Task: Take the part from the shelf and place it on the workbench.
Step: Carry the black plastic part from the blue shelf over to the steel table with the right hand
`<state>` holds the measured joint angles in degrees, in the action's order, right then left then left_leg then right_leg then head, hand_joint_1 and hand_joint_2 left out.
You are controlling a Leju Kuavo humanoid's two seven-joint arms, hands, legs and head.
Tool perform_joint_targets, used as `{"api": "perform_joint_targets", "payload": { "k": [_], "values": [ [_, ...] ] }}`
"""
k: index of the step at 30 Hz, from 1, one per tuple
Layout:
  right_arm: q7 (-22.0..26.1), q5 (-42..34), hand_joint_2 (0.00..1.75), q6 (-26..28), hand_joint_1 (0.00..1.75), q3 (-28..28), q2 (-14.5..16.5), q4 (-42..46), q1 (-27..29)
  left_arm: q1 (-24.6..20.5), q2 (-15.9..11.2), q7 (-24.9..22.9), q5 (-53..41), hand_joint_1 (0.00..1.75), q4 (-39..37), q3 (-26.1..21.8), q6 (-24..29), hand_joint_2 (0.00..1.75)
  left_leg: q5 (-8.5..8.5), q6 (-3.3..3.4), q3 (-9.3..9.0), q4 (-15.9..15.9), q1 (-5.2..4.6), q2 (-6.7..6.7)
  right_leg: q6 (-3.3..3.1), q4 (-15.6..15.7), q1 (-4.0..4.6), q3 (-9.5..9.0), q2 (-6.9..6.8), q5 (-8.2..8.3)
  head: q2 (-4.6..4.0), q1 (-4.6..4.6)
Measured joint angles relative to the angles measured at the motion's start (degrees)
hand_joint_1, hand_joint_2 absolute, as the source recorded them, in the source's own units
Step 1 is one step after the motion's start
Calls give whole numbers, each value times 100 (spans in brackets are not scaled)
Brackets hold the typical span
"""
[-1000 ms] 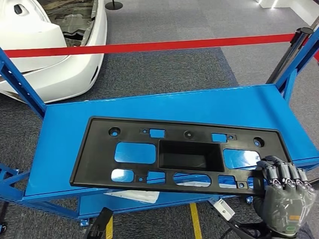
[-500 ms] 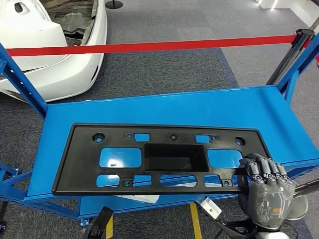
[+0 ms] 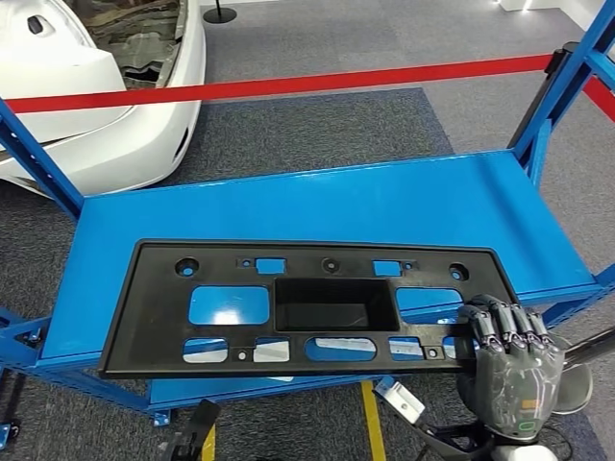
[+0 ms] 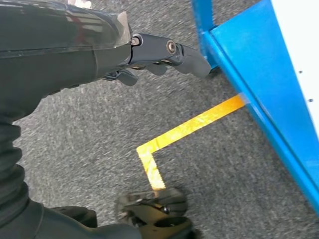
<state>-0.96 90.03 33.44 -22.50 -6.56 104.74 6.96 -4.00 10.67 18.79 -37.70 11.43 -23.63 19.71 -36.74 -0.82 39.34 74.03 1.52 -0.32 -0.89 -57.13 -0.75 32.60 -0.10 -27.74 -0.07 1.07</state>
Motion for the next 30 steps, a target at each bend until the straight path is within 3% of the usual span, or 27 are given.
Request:
{"api": "perform_joint_targets", "payload": {
  "k": [1, 2, 4, 6, 9, 10, 12, 14, 15, 16, 17, 18, 19, 21, 22, 24, 26, 28, 30],
  "values": [
    [1, 0, 175, 0, 175, -1, 0, -8, 0, 1, 0, -1, 0, 0, 0, -1, 1, 175, -1, 7, -49, 63, -3, 0, 1, -12, 10, 47, -3, 29, 0, -1],
    [1, 1, 175, 0, 175, -2, 0, -14, 0, 1, 0, -1, 1, 0, 0, -1, 1, 175, 99, 21, -213, -115, -5, 0, 8, -30, 15, 92, -3, 54, 0, -1],
    [0, 1, 175, 0, 175, -1, 0, -18, 0, -12, 0, -1, 0, 0, 0, -2, 2, 175, 373, 60, -755, -946, -11, 1, 39, -82, 20, 170, 1, 91, 0, -1],
    [-4, 1, 175, 0, 175, -1, 0, -18, -5, -25, 0, 0, -1, 0, 0, -2, 4, 175, 497, 90, -1102, -1561, -29, -1, 103, -121, 29, 231, 4, 140, 0, -5],
    [-51, 2, 175, -7, 175, -15, -5, -18, -13, -13, 3, 2, -2, 0, 0, -3, 9, 175, 558, 154, -1088, -1653, -58, 3, 226, -126, 12, 278, 11, 226, 0, -8],
    [-84, 2, 175, -12, 175, -28, -12, -18, -14, -15, 5, 0, -4, 0, 0, -5, 10, 175, 601, 196, -1053, -1656, -55, 11, 261, -159, 3, 302, 15, 176, 0, -11],
    [-161, 1, 175, -24, 175, -65, -33, -21, -24, -27, 11, -3, -12, 0, 0, -8, 9, 175, 713, 281, -945, -1669, -45, 31, 318, -508, -14, 432, 19, -192, 0, -21],
    [-210, -1, 175, -31, 175, -100, -52, -30, -37, -26, 11, -7, -17, 0, 0, -9, 9, 175, 816, 322, -812, -1662, -69, 45, 354, -1239, -19, 631, 18, -710, 0, -26],
    [-226, -2, 175, -33, 175, -116, -61, -39, -39, -22, 11, -9, -18, 0, 0, -11, 9, 175, 865, 331, -745, -1657, -84, 51, 363, -1559, -20, 686, 17, -853, 0, -25],
    [-236, -1, 175, -34, 175, -131, -70, -50, -41, -18, 11, -10, -18, 0, 0, -14, 9, 175, 911, 336, -679, -1650, -99, 55, 361, -1713, -19, 657, 17, -873, 0, -24],
    [-250, -1, 175, -38, 175, -145, -77, -60, -43, -17, 11, -10, -18, 0, 0, -17, 8, 175, 954, 339, -618, -1643, -114, 56, 348, -1654, -14, 531, 17, -786, 0, -24],
    [-272, -1, 175, -45, 175, -162, -83, -67, -50, -17, 11, -10, -19, 0, 0, -20, 6, 175, 997, 338, -563, -1638, -128, 55, 318, -1366, -4, 292, 19, -632, 0, -24],
    [-293, 0, 175, -54, 175, -184, -86, -71, -63, -16, 12, -10, -25, 0, 0, -24, 1, 175, 1038, 333, -520, -1634, -139, 53, 271, -925, 14, -23, 21, -489, 0, -23],
    [-321, 0, 175, -71, 175, -232, -89, -71, -94, -18, 17, -10, -53, 0, 0, -33, -14, 175, 1120, 295, -458, -1631, -159, 49, 171, -62, 59, -565, 24, -379, 0, -18],
    [-325, 0, 175, -76, 175, -254, -89, -71, -103, -19, 21, -10, -68, 0, 0, -36, -21, 175, 1164, 263, -438, -1636, -152, 50, 134, 169, 84, -691, 27, -383, 0, -16],
    [-330, 1, 175, -85, 175, -286, -92, -73, -108, -10, 28, -10, -88, 0, 0, -39, -28, 175, 1255, 186, -414, -1662, -129, 48, 81, 295, 112, -694, 24, -335, 0, -18],
    [-335, 2, 175, -98, 175, -320, -94, -81, -129, -2, 33, -12, -95, 0, 0, -41, -31, 175, 1116, 124, -340, -1584, -123, 34, -3, 353, 94, -612, -9, -190, 0, -17],
    [-340, 2, 175, -108, 175, -360, -93, -99, -154, -5, 32, -15, -97, 0, 0, -43, -32, 175, 605, 79, -171, -1120, -111, 26, -56, 377, 69, -468, -41, -47, 0, -7],
    [-357, 2, 175, -109, 175, -389, -93, -116, -161, -6, 31, -16, -97, 0, 0, -45, -32, 175, 149, 38, -20, -376, -93, 27, -56, 340, 68, -281, -53, 66, 0, -2]
  ]
}}
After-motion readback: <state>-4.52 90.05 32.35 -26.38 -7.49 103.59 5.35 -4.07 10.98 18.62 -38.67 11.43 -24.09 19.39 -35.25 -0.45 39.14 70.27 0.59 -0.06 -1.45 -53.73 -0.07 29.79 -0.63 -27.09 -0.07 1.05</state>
